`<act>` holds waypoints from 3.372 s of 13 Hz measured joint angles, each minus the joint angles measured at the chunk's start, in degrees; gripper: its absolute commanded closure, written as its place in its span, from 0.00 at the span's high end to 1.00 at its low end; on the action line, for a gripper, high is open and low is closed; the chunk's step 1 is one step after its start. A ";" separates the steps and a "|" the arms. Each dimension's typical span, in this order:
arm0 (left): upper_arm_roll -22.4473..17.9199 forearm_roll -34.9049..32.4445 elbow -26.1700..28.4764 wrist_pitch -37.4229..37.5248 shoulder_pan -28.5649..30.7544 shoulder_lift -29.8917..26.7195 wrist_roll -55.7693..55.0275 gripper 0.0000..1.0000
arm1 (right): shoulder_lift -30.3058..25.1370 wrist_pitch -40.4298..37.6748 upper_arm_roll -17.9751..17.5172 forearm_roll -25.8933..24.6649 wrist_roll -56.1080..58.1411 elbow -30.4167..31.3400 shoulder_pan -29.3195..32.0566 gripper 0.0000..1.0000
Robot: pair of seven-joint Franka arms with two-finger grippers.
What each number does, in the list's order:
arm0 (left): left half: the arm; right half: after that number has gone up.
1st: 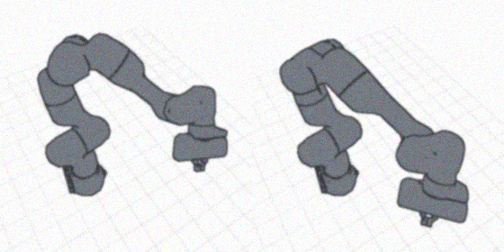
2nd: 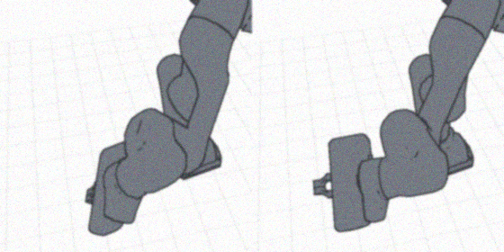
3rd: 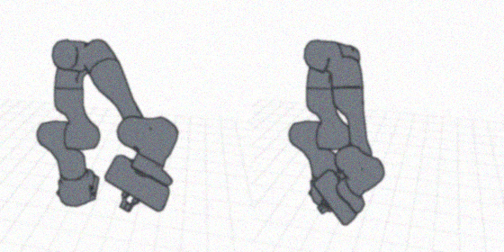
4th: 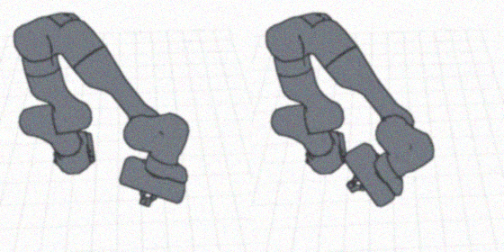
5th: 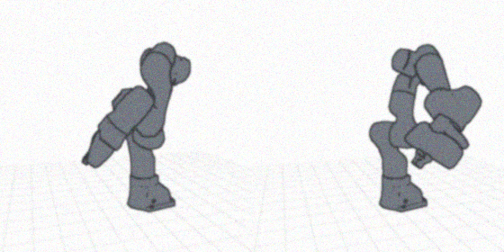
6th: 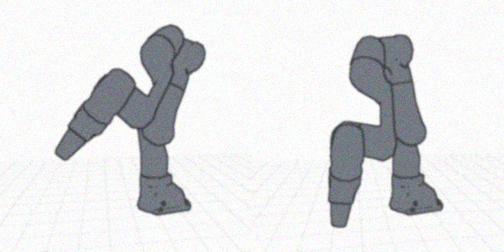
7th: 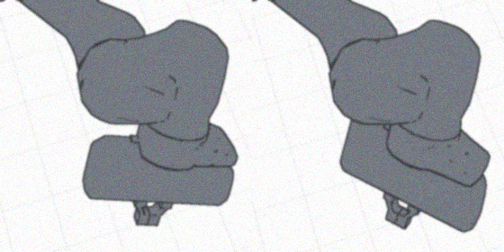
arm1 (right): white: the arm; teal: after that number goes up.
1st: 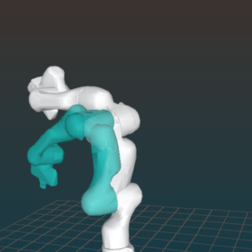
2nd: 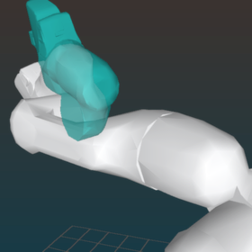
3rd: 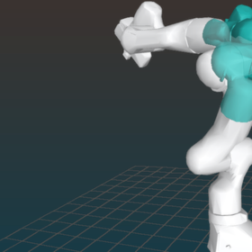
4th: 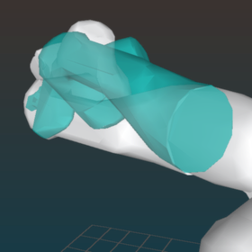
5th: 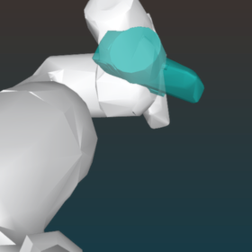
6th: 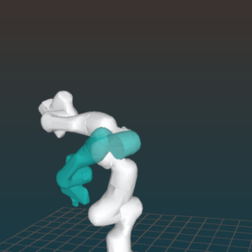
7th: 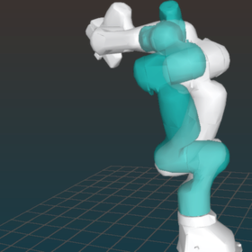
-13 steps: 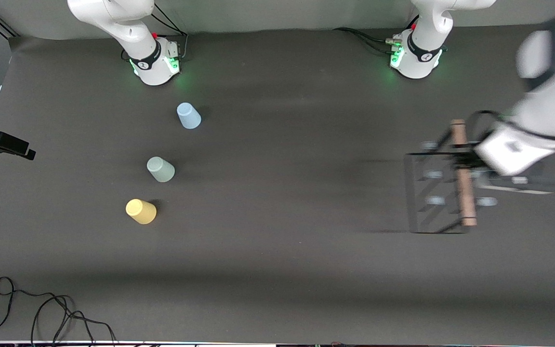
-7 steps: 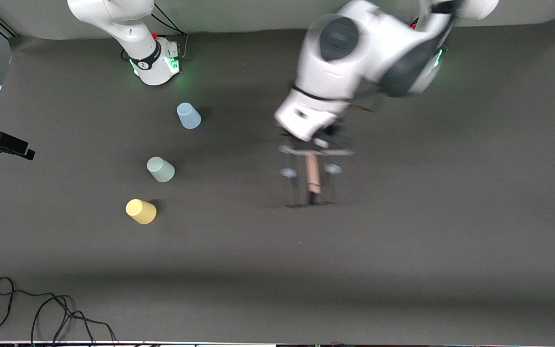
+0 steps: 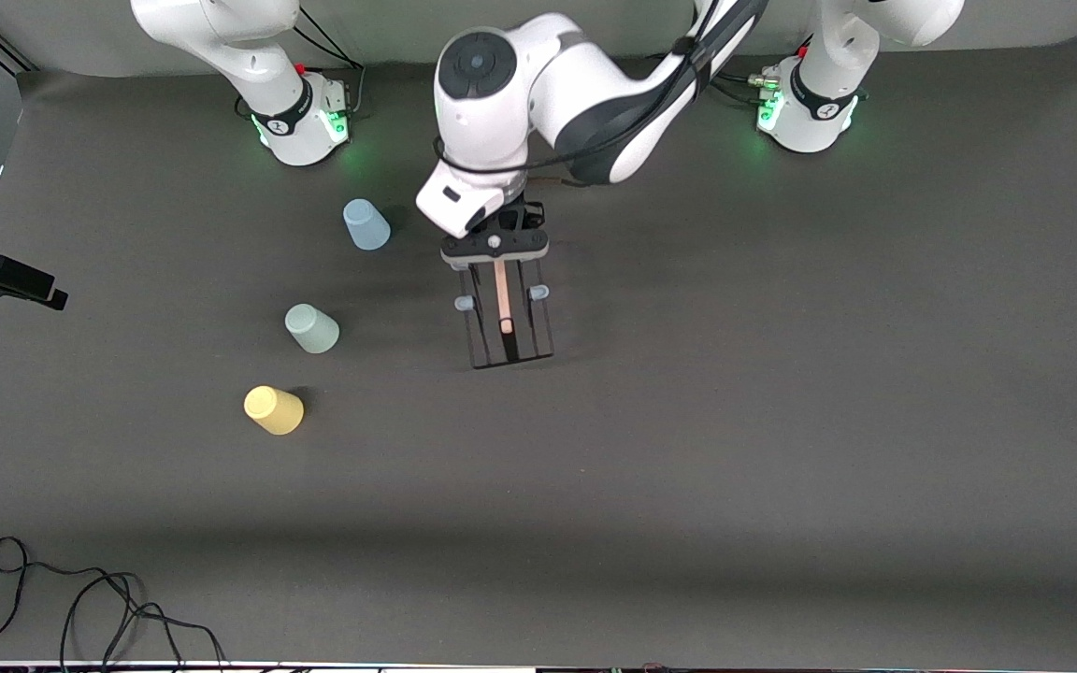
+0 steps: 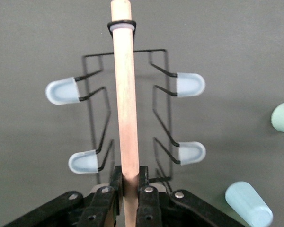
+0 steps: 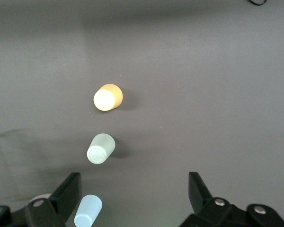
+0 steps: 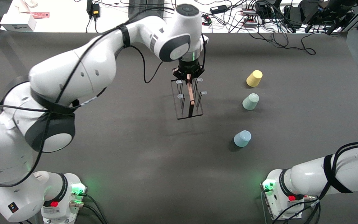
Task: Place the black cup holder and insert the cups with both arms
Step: 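Carry the wire rack toward the cups with the left gripper, then lower the wire rack onto the table and open the left gripper, then raise the left gripper away while the right gripper grasps the green cup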
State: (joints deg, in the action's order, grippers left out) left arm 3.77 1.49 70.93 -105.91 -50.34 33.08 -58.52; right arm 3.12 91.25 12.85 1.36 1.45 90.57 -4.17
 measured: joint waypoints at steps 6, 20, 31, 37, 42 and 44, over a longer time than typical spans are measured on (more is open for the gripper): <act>-0.12 -3.41 0.63 -10.63 -1.09 6.98 0.05 0.00 | 0.00 -0.01 0.00 0.00 0.03 0.00 0.00 1.00; -1.35 -3.51 -2.13 -9.50 1.24 5.56 3.75 1.00 | 0.00 -0.03 0.00 -0.01 0.07 0.00 -0.02 0.99; -2.31 0.16 2.67 23.69 35.09 -19.28 47.80 1.00 | -6.41 14.69 -0.30 0.65 -21.08 18.32 -12.04 1.00; -2.42 -1.14 17.97 18.75 45.42 -28.93 55.29 1.00 | -11.21 37.54 0.20 0.65 -22.89 42.05 -12.49 1.00; -2.41 -1.46 21.40 18.56 47.77 -32.99 55.30 1.00 | -10.00 56.14 0.20 0.65 -23.19 55.04 -12.49 1.00; -2.38 -1.46 21.59 18.59 47.89 -33.85 55.31 1.00 | -6.78 64.25 0.20 0.65 -23.58 58.20 -12.54 1.00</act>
State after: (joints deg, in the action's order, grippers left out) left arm 1.39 0.03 92.52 -87.32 -2.45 -0.77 -3.22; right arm -3.66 155.50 13.04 2.01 -22.13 148.77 -16.71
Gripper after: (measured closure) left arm 0.000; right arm 0.000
